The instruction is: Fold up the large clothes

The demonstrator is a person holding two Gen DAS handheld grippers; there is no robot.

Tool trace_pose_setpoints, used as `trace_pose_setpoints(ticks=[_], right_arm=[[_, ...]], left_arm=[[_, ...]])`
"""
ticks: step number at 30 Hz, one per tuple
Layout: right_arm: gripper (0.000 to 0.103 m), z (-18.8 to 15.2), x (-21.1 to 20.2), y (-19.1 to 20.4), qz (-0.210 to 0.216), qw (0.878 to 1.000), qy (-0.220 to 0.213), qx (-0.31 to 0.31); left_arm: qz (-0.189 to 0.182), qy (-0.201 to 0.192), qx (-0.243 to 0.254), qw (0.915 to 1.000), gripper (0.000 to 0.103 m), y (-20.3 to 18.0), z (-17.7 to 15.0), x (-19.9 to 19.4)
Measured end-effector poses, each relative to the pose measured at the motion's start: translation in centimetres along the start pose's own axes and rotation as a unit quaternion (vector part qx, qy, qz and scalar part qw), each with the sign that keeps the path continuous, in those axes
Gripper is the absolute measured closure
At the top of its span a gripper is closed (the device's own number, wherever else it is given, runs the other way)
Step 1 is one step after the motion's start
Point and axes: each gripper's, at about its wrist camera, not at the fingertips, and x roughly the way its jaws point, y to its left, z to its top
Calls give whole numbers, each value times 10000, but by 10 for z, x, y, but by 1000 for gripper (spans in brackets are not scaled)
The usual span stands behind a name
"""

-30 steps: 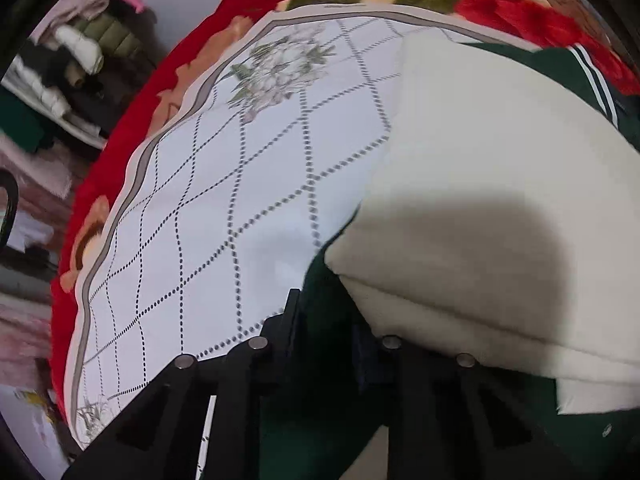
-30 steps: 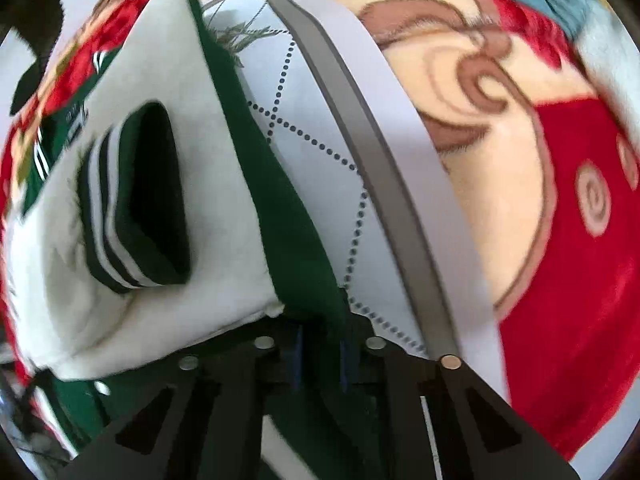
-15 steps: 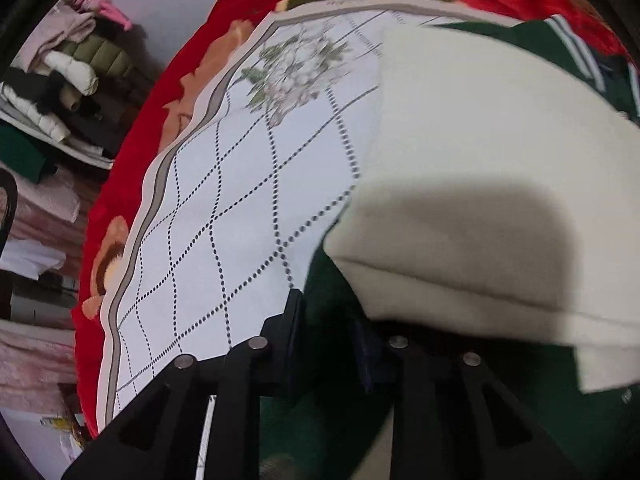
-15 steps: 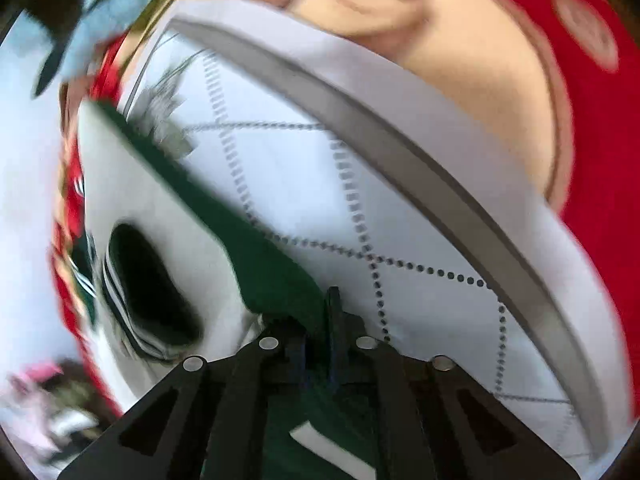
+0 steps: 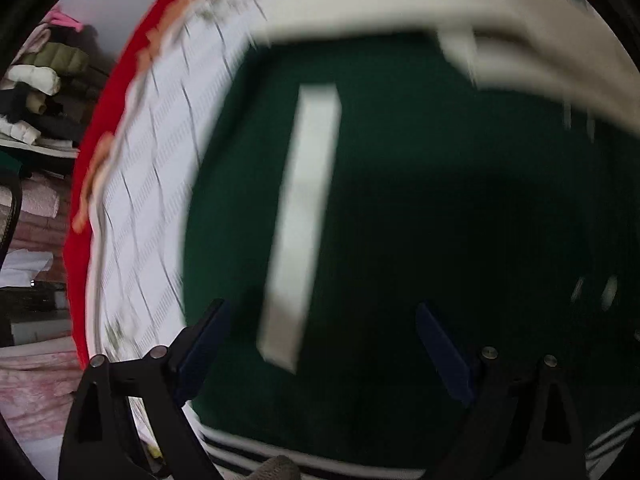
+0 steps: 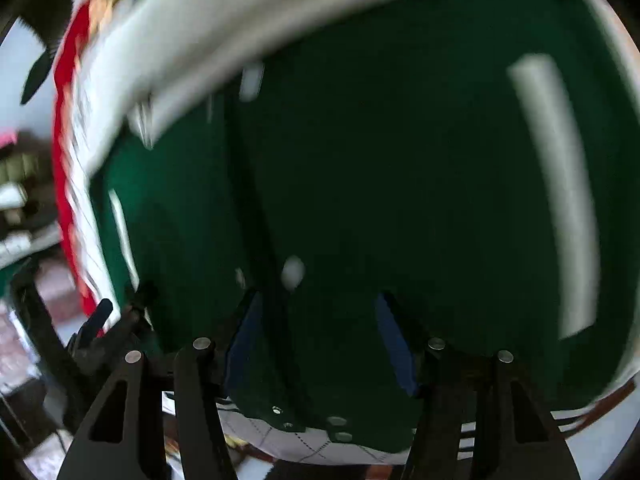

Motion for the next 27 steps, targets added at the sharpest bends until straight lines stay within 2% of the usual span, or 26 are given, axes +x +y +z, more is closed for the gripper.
trace_pose_setpoints(ticks=[1, 3, 4, 5, 6, 7, 8, 10, 14, 17, 23, 24, 25, 27], right_arm=[[41, -6, 21, 10, -234, 9997, 101, -24], [43, -17, 30, 18, -570, 9983, -94, -125], [54, -20, 31, 24, -771, 9966, -291, 51], [60, -22, 32, 27, -849, 9956, -374, 156], [77, -24, 33, 34, -764, 9960, -409, 209], [85, -25, 30, 35, -697, 9963, -422, 269], [87, -28, 28, 40, -586, 9962, -451, 465], [97, -34, 23, 39, -272, 9964, -463, 657], [97, -34, 19, 61, 202, 9964, -398, 719], [97, -30, 30, 65, 396, 9953, -289, 839], [97, -24, 53, 68, 616, 9932, -113, 978], [97, -22, 58, 75, 639, 9938, -31, 907], [97, -6, 59, 67, 615, 9949, 39, 797], [95, -2, 59, 72, 495, 9973, 210, 494]], left_arm=[[-7, 88, -21, 10000, 9, -3, -9, 4], [-38, 10, -192, 9998, 9, -3, -19, 6], [-12, -51, -189, 9998, 9, -5, -20, 6], [17, -65, -164, 9998, 9, -6, -19, 7], [40, -59, -130, 9999, 9, -8, -17, 8], [33, -38, -124, 9999, 9, -8, -15, 8], [-18, -8, -154, 9999, 9, -7, -13, 9], [-109, 11, -172, 9998, 9, -3, -11, 9], [-204, -22, -81, 9998, 9, 1, -13, 10], [-203, -32, -13, 9998, 9, 1, -15, 10], [-93, 31, -42, 9999, 9, 6, -13, 12], [-82, 73, -66, 9999, 9, 9, -11, 12], [-95, 137, -83, 9998, 9, 10, -10, 12], [-114, 207, -94, 9997, 9, 11, -5, 6]])
